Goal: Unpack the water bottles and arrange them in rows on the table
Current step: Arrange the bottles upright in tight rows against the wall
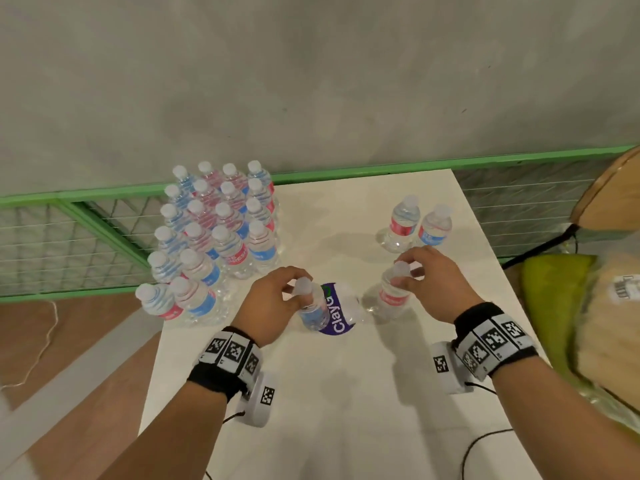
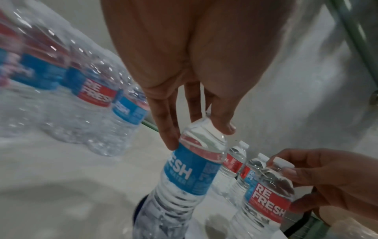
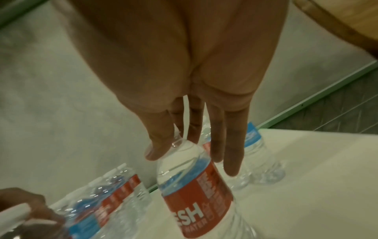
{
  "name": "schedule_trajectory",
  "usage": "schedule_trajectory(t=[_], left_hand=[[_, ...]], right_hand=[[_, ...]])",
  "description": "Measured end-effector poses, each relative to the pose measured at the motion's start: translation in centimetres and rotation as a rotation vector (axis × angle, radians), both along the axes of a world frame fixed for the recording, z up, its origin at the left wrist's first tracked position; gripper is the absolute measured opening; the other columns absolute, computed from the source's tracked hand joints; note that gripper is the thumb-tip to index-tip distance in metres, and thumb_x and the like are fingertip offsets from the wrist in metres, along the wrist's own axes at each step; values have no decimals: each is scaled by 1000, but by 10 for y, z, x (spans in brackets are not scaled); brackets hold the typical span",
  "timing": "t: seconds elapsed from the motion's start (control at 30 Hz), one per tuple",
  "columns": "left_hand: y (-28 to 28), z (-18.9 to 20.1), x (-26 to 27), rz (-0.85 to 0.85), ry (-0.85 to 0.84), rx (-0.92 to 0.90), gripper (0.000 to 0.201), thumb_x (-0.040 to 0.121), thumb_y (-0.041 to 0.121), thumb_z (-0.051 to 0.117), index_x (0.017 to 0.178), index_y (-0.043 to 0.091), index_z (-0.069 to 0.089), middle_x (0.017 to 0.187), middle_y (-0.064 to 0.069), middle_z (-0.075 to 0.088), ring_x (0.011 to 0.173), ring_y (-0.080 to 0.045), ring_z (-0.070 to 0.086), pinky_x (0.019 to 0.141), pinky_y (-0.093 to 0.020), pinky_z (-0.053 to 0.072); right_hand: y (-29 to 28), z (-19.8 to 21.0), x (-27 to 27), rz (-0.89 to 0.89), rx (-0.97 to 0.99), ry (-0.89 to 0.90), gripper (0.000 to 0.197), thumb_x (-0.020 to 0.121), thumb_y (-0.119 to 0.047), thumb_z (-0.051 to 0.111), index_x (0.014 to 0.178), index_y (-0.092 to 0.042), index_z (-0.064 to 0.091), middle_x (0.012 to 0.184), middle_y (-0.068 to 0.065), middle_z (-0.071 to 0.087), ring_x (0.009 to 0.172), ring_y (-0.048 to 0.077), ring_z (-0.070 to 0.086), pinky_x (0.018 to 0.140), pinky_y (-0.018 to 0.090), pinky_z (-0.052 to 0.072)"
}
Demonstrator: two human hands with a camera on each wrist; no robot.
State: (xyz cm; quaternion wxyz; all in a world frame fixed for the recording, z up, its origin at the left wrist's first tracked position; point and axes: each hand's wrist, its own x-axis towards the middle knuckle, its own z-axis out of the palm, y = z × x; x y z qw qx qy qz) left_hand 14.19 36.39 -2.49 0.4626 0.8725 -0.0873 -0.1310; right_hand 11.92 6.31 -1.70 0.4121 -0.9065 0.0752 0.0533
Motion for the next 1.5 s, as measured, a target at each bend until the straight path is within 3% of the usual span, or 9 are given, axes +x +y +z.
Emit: schedule_trajectory(t=[0.13, 0.2, 0.3, 0.43, 0.7, 0.97, 1.33, 1.43, 1.5], left_hand=[[39, -4, -8, 119, 0, 87, 28, 84, 21, 74, 105, 36, 63, 110, 17, 64, 96, -9, 63, 86, -30, 51], [55, -3, -8, 154, -13, 153, 28, 84, 22, 73, 107, 34, 61, 110, 14, 63, 96, -12, 62, 85, -30, 51], [72, -2, -2, 167, -33, 243, 29, 85, 24, 71, 111, 30, 60, 109, 10, 63, 94, -15, 62, 83, -29, 49], [86, 1, 7, 120, -88, 367, 29, 87, 23, 70, 113, 22, 59, 108, 1, 63, 91, -19, 62, 80, -32, 50], [96, 7, 32, -13, -210, 603, 32, 86, 26, 70, 116, 17, 62, 110, -3, 62, 99, -23, 55, 83, -32, 45], [108, 15, 58, -62, -348, 887, 43, 85, 42, 65, 125, 28, 59, 119, 5, 60, 113, -24, 45, 92, -39, 33], [117, 19, 74, 38, -279, 821, 39, 83, 44, 67, 118, 28, 60, 112, 3, 60, 112, -27, 46, 92, -42, 35], [118, 17, 72, 50, -269, 787, 43, 83, 42, 66, 123, 30, 56, 113, 3, 61, 113, -27, 48, 96, -44, 36], [120, 19, 71, 54, -268, 732, 46, 83, 38, 66, 127, 31, 53, 115, 5, 62, 113, -26, 48, 96, -44, 37]], right_hand=[[52, -2, -1, 113, 135, 51, 22, 81, -25, 75, 95, -32, 60, 105, -14, 62, 91, 15, 64, 75, 34, 56], [77, 0, 1, 191, 148, 65, 21, 81, -25, 73, 94, -33, 59, 106, -15, 61, 91, 13, 64, 74, 31, 55], [114, 4, 7, 293, 122, 58, 19, 84, -21, 71, 98, -27, 59, 107, -11, 61, 92, 10, 62, 76, 21, 49], [155, 2, 20, 368, 39, 80, 21, 84, -19, 70, 102, -21, 59, 103, -5, 59, 85, 13, 54, 76, 24, 43], [197, -2, 42, 351, -33, 48, 25, 84, -17, 71, 105, -17, 58, 109, 0, 59, 95, 20, 58, 83, 31, 49], [219, -1, 66, 311, -109, -2, 26, 83, -14, 70, 104, -13, 57, 108, 5, 59, 92, 23, 57, 80, 31, 48], [222, -7, 80, 329, -106, -35, 31, 82, -13, 69, 110, -18, 57, 107, 5, 59, 92, 24, 58, 82, 34, 50], [223, -6, 84, 375, -76, -55, 41, 83, -10, 69, 116, -31, 58, 102, 2, 56, 88, 20, 57, 80, 28, 47], [224, -4, 89, 403, -118, -49, 35, 84, -13, 70, 114, -29, 63, 97, 0, 51, 85, 18, 53, 80, 25, 43]])
